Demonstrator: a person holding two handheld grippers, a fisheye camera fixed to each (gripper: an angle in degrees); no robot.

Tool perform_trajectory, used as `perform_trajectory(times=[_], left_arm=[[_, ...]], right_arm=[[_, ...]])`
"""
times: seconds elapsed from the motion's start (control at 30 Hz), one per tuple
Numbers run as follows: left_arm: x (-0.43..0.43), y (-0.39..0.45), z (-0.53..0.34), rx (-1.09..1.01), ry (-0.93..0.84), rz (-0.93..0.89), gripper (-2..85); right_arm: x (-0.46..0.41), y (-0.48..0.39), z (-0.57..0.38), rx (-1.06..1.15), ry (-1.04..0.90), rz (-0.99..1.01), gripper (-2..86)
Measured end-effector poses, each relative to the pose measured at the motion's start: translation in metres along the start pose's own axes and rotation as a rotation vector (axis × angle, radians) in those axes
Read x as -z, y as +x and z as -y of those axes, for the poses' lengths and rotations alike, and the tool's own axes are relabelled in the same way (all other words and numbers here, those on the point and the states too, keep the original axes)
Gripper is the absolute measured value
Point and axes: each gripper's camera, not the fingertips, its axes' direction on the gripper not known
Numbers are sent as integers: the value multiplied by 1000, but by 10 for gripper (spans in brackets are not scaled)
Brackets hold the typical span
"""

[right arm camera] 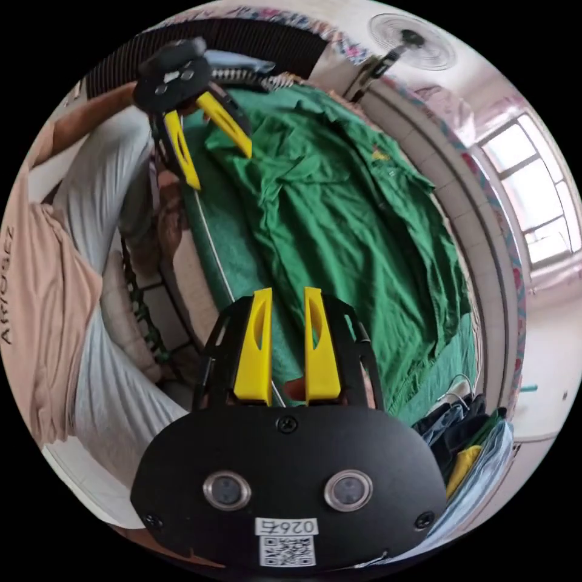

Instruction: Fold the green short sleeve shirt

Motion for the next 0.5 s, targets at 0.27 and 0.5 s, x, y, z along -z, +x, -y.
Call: perform_trajectory(times=[0.27,0.5], left_arm=[[19,-33,-25,95,145,-133,-7],[-1,-56,-40,39,123,-253,-8]], right_arm=[[-50,13,30,-26,-57,119,-12],[-116,13,-17,-31,-138,375,-15]])
